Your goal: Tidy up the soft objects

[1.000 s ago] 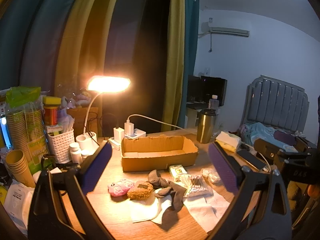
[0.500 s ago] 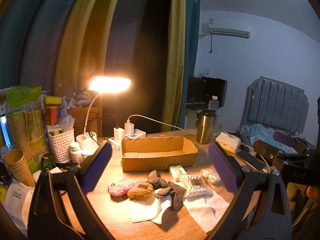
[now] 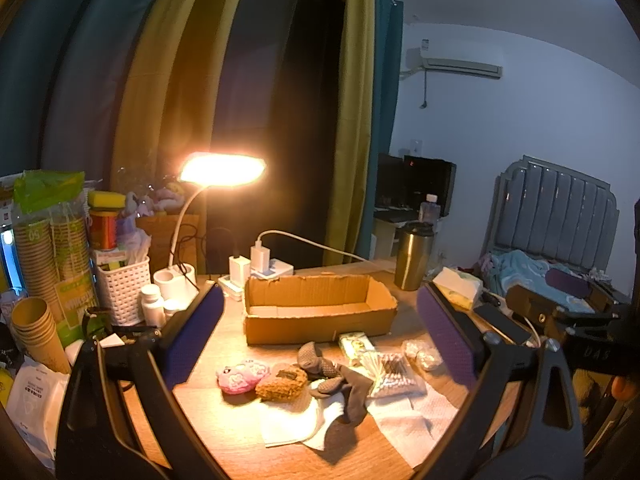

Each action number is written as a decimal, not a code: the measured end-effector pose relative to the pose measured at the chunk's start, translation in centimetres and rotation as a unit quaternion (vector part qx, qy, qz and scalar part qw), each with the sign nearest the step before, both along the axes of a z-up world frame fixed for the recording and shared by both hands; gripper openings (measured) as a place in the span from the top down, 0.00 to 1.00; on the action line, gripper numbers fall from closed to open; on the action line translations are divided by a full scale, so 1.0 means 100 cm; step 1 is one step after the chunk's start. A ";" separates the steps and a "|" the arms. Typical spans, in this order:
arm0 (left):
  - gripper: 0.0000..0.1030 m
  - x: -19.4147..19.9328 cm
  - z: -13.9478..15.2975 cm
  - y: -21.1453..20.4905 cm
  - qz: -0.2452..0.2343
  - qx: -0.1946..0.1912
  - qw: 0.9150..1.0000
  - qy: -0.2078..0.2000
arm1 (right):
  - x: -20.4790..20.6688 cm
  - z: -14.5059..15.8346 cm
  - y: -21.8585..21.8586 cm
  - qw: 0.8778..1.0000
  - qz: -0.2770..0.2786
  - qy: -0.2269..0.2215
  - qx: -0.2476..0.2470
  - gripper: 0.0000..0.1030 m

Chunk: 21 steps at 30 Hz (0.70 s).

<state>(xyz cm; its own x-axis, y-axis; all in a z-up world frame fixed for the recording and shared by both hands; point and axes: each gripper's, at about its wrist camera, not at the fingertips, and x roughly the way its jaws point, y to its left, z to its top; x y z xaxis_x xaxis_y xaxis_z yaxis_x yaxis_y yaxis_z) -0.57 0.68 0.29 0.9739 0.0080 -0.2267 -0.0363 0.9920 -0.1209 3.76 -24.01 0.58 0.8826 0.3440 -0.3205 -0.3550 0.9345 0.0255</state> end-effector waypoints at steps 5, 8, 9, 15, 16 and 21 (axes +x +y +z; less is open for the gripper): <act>0.05 0.000 0.001 0.002 0.000 -0.002 1.000 0.000 | 0.000 0.000 0.001 1.000 0.000 0.000 0.000 0.03; 0.05 0.000 0.001 0.001 0.001 -0.002 1.000 0.001 | 0.000 0.000 0.001 1.000 0.000 0.000 0.000 0.03; 0.05 0.001 0.001 0.003 0.002 -0.002 1.000 0.001 | 0.000 -0.001 0.001 1.000 0.000 0.002 0.000 0.03; 0.05 0.015 -0.012 0.009 0.011 -0.002 1.000 0.026 | 0.014 -0.011 -0.001 1.000 -0.007 0.019 -0.001 0.03; 0.05 0.020 -0.015 0.011 0.014 -0.003 0.999 0.033 | 0.018 -0.015 -0.001 1.000 -0.009 0.023 -0.003 0.03; 0.05 0.037 -0.035 0.020 0.028 -0.005 0.997 0.066 | 0.043 -0.032 -0.008 0.999 -0.016 0.048 -0.007 0.03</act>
